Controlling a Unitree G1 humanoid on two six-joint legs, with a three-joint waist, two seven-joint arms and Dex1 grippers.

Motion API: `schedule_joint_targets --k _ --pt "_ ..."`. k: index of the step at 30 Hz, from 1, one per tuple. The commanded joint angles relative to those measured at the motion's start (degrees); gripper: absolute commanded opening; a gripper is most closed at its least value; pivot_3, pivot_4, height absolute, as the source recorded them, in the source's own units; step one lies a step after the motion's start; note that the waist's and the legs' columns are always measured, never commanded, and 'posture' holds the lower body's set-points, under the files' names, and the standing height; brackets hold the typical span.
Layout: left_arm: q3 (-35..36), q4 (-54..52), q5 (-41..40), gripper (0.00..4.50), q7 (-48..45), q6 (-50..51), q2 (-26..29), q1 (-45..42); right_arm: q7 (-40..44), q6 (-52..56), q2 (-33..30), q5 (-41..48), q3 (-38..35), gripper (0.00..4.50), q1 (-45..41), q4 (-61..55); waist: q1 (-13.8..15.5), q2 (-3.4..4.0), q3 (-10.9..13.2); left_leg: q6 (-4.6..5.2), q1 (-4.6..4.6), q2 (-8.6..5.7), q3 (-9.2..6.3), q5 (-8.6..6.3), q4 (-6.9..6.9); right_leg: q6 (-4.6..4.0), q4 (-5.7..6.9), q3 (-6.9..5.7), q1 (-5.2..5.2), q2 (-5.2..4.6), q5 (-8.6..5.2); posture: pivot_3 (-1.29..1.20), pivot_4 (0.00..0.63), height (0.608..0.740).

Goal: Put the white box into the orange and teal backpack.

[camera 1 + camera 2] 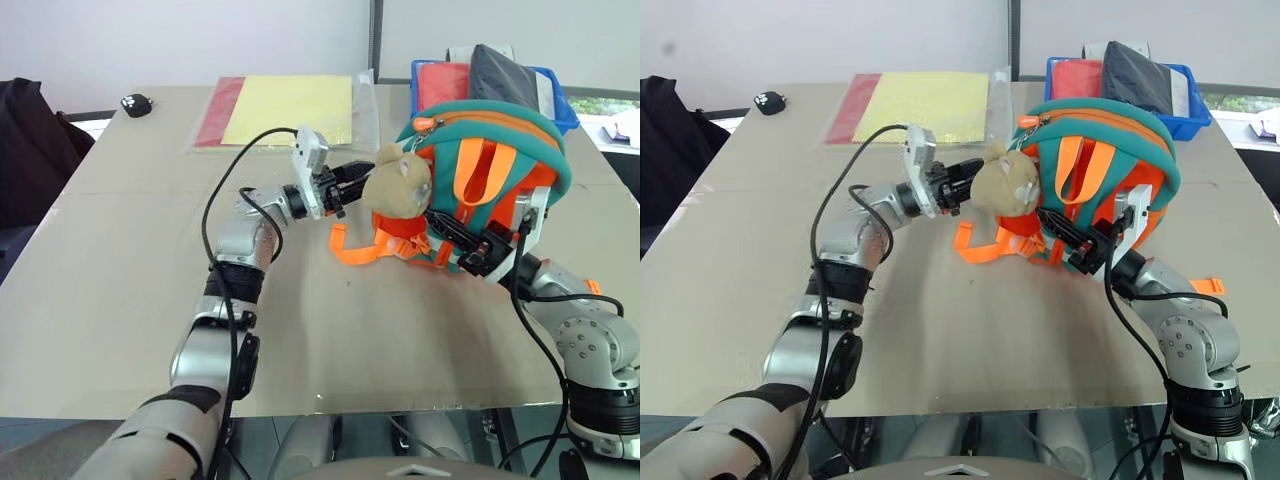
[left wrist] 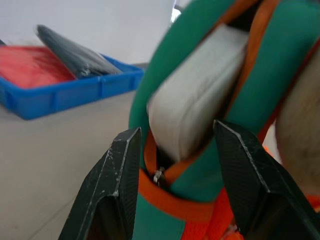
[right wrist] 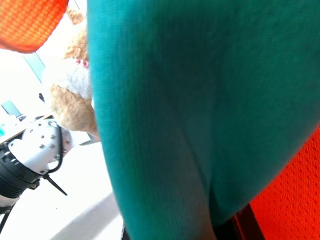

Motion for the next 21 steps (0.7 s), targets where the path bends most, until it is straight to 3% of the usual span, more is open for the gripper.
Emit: schedule_joint_targets --k 1,5,9,17,21 --pt "-0.7 8.6 3.6 2.35 -4.5 -8.2 0.8 -5.4 -0.2 -0.8 0.1 0.4 0.0 0.0 -0.7 -2.2 0.0 0.0 0.0 0.0 -0.01 0.0 0.0 0.0 0.0 0.0 -0.01 0.0 0.0 0.0 0.0 0.0 0.15 0.74" --pt "2.1 18.2 3.2 2.35 -8.2 -12.9 -0.5 -11.2 -0.6 -0.9 0.3 0.3 0.2 0.0 -0.4 -2.6 0.1 0.0 0.0 0.0 -0.02 -0.03 0.0 0.0 0.02 0.0 0.0 -0.02 0.0 0.02 0.0 0.0 0.15 0.74" --pt "2.9 21.4 2.0 2.35 -14.7 -12.7 -2.0 -13.8 -1.0 -1.1 0.7 0.1 0.5 0.0 -0.1 -3.0 0.0 0.0 0.0 0.01 -0.04 -0.04 0.0 0.0 0.01 0.0 0.0 -0.03 0.0 0.04 0.0 0.0 0.15 0.74" --pt "3.3 26.7 4.7 2.35 -17.8 -13.9 -2.0 -16.8 -1.3 -1.4 1.0 -0.2 0.9 0.0 0.0 -3.3 -0.1 0.0 0.0 0.01 -0.02 -0.04 0.0 0.0 0.01 0.0 0.02 -0.03 0.0 0.08 0.0 0.0 0.15 0.74" --pt "3.2 28.3 6.1 0.51 -17.5 -14.7 -1.9 -17.5 -1.1 -1.5 1.1 -0.3 0.9 0.0 0.0 -3.2 -0.1 0.0 0.0 0.01 -0.02 -0.04 0.0 0.0 0.02 0.0 0.03 -0.03 0.0 0.08 0.0 0.0 0.15 0.74"
